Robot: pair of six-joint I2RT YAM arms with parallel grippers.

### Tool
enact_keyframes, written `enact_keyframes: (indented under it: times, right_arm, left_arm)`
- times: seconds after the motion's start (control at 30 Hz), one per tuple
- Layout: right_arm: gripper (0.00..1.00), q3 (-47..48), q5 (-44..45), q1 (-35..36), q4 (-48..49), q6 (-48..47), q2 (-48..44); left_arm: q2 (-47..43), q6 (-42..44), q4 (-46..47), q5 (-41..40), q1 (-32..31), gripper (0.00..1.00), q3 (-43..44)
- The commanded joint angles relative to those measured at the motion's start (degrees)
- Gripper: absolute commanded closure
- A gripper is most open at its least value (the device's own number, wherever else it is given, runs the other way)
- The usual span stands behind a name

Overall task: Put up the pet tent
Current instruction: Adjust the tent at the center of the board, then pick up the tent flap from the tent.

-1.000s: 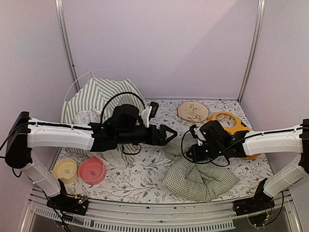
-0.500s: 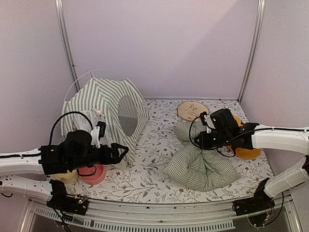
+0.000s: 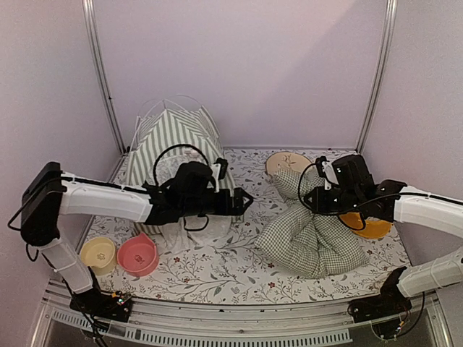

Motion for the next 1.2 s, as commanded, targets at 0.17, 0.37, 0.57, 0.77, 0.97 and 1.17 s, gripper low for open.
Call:
enact_keyframes:
  times: [0.17, 0.37, 0.57, 0.77, 0.97, 1.17]
  right_arm:
    - [1.00, 1.7, 0.1, -3.0, -0.8, -1.5, -3.8]
    - [1.00, 1.3, 0.3, -3.2, -0.6, -2.9, -2.7]
    - [1.00, 1.8, -0.7, -3.6, -0.1, -4.2, -1.9]
    - [1.00, 2.0, -2.0, -3.6, 0.6, -4.6, -1.5]
    - [1.00, 2.3, -2.1, -3.6, -0.1, -4.9, -2.7]
    - [1.00, 0.8, -0.9, -3.7, -0.5, -4.2, -5.5]
  left_arm:
    - [13.8, 6.4, 5.8, 8.8, 0.3, 0.01, 19.3]
    - [-0.2, 4.5, 5.1, 3.9, -2.6, 0.01, 6.7]
    - [-9.8, -3.1, -6.6, -7.7, -5.2, 0.01, -2.9]
    - [-6.4, -8.9, -5.3, -13.4, -5.6, 0.01, -7.3]
    - [7.8, -14.8, -13.8, -21.2, -6.0, 0.00, 7.6]
    - [22.6, -31.1, -33.3, -27.0, -6.7, 0.01, 26.6]
